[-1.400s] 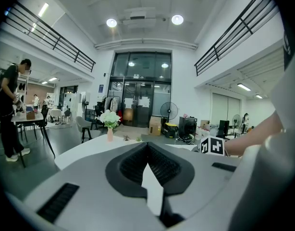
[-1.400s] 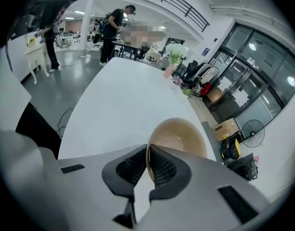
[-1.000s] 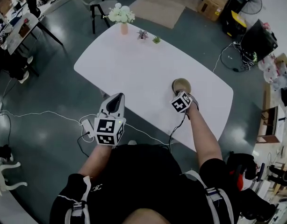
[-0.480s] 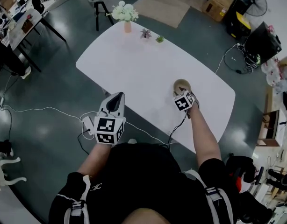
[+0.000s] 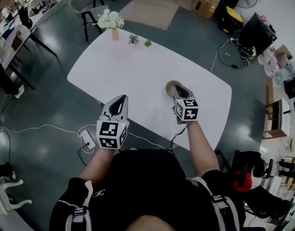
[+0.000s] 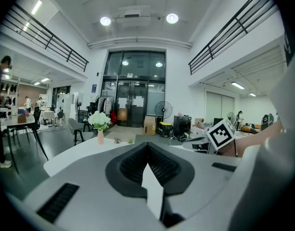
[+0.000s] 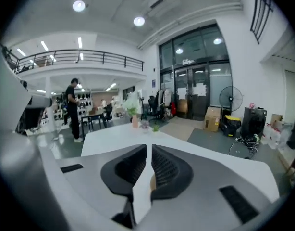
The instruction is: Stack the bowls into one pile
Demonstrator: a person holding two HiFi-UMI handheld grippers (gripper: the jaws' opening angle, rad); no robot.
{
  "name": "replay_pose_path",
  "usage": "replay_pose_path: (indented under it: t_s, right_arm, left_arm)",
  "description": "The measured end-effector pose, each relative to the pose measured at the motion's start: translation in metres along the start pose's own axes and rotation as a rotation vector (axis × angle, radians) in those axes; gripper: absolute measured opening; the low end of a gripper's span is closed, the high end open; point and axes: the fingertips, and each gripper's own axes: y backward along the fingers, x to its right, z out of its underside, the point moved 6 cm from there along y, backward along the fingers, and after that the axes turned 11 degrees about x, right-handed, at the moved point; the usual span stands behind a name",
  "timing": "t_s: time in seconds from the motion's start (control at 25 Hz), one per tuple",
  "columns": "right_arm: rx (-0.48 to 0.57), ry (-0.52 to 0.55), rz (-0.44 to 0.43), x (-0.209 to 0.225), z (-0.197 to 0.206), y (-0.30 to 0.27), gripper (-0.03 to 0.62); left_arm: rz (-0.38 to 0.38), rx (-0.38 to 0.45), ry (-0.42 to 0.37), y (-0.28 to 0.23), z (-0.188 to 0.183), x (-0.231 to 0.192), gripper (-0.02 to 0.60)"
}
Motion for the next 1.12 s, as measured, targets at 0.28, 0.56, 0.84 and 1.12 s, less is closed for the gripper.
replay_pose_path:
  t_s: [0.28,0.56,0.84,1.12]
  right_arm:
    - [0.315,0.005,0.109,0.008,-0.069,0.078,0.017]
    - [0.416,0.033,0.211,0.010,-0.079,0.149,0.015]
    - [0.401,0.023,0.229,0.015,-0.061,0.180,0.013]
    - [0.399,0.043,0.248,0.028,-0.059,0.198,0.014]
  left_arm:
    - [0.091,0.050,0.002,-0.021,-0.011,0.042,0.014]
    - [0.169,0.073,-0.008,-0.029,-0.015,0.087,0.014]
    - [0.200,0.087,-0.024,-0.034,-0.021,0.125,0.014]
    - [0.206,0.089,-0.029,-0.031,-0.022,0.147,0.014]
